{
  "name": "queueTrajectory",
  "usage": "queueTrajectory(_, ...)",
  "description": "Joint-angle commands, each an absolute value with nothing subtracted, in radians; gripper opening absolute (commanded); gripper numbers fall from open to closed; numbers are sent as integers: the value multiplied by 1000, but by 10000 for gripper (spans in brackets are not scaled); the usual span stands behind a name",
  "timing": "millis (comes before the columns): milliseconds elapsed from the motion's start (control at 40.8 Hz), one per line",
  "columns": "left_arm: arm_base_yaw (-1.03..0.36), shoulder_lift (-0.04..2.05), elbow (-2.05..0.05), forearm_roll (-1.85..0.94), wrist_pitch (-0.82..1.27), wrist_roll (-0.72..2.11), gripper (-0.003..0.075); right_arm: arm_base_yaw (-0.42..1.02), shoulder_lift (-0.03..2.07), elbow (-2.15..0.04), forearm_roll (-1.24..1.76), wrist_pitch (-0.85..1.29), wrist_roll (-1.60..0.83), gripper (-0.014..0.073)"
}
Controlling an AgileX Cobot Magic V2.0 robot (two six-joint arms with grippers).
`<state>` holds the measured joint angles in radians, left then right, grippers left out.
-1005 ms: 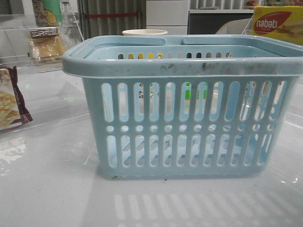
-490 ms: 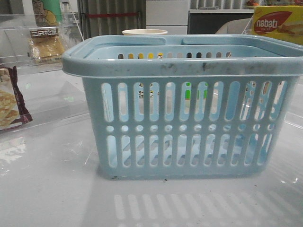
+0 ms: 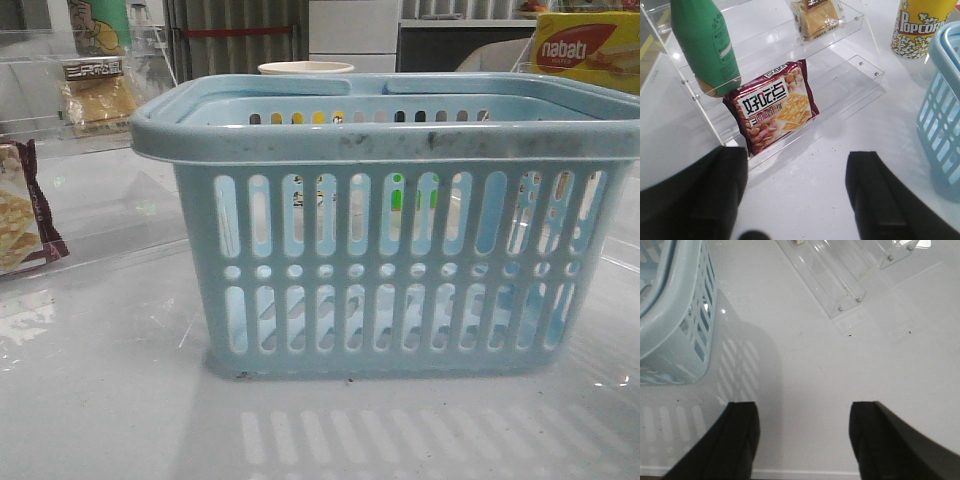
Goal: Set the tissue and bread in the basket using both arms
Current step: 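Reach the right gripper to the shelf and grasp the small black-and-white box, then carry the black box over the basket and open the right gripper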
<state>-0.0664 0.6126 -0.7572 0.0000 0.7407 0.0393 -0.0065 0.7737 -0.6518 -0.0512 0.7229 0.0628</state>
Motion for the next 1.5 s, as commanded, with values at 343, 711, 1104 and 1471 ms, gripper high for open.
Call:
queueTrajectory(343, -74, 620, -788, 0, 657, 41, 506, -186, 1248, -1031, -38, 611, 71, 539)
queueTrajectory(711, -74, 620, -788, 0, 657, 41, 506, -186, 1664, -1417, -24, 620, 71, 539)
queueTrajectory(1104, -74, 620, -788, 0, 657, 41, 506, -186, 1843, -1578, -27, 584, 63, 453)
queueTrajectory(1471, -74, 620, -788, 0, 661, 41, 506, -174, 1752, -1581, -24, 586, 63, 121)
